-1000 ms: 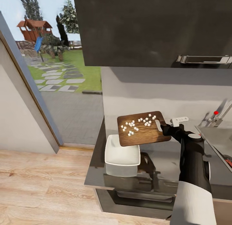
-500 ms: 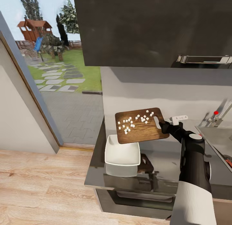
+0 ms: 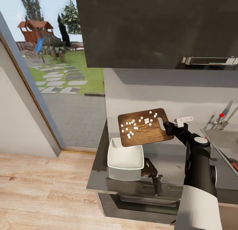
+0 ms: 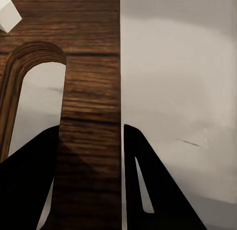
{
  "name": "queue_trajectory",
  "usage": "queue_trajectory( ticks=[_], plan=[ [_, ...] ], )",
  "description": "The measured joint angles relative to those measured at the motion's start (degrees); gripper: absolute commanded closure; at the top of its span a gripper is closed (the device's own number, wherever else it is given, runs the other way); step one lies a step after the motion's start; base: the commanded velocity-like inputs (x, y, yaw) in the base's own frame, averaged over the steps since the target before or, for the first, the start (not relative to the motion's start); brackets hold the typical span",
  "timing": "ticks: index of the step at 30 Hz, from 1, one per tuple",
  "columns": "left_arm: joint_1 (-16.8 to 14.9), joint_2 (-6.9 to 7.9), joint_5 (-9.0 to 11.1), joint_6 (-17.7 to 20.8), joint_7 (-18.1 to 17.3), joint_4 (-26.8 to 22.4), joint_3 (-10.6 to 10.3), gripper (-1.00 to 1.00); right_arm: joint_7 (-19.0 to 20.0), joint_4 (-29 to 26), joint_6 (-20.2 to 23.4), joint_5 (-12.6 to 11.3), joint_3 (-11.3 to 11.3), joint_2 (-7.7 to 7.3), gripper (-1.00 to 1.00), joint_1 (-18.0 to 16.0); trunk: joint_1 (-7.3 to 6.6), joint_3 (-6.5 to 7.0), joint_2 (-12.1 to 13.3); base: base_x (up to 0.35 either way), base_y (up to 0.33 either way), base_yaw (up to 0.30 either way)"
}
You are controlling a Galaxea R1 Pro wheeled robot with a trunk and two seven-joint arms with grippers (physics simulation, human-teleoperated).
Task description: In the kitchen, take the Vidalia onion out of the sink, dice it on the chopping board with the paring knife, put the diced onion into the bowl on the countertop, then place both the paring knife and the chopping board into the sink.
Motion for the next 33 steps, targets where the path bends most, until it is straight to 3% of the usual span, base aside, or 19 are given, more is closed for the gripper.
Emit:
queue_trajectory(
  ticks=[7,12,24,33],
  plan=[
    [0.0,0.00,0.0,0.0,0.0,0.0,0.0,-1.00,-0.1,0.0,-0.2,0.0,0.1,0.00,1.00,0.0,0.00,0.00,0.0,0.000,0.000,0.000],
    [0.0,0.00,0.0,0.4,0.0,0.0,0.0,-1.00,-0.1,0.0,-4.9,0.1,0.0,0.00,1.00,0.0,0.00,0.00,0.0,0.000,0.000,0.000],
    [0.0,0.00,0.0,0.4,0.0,0.0,0.0,-1.00,-0.2,0.9,-7.0,0.1,-0.1,0.00,1.00,0.0,0.00,0.00,0.0,0.000,0.000,0.000],
    [0.0,0.00,0.0,0.4,0.0,0.0,0.0,-1.00,-1.7,3.8,-11.0,0.2,-0.2,0.00,1.00,0.0,0.00,0.00,0.0,0.000,0.005,0.000]
  ],
)
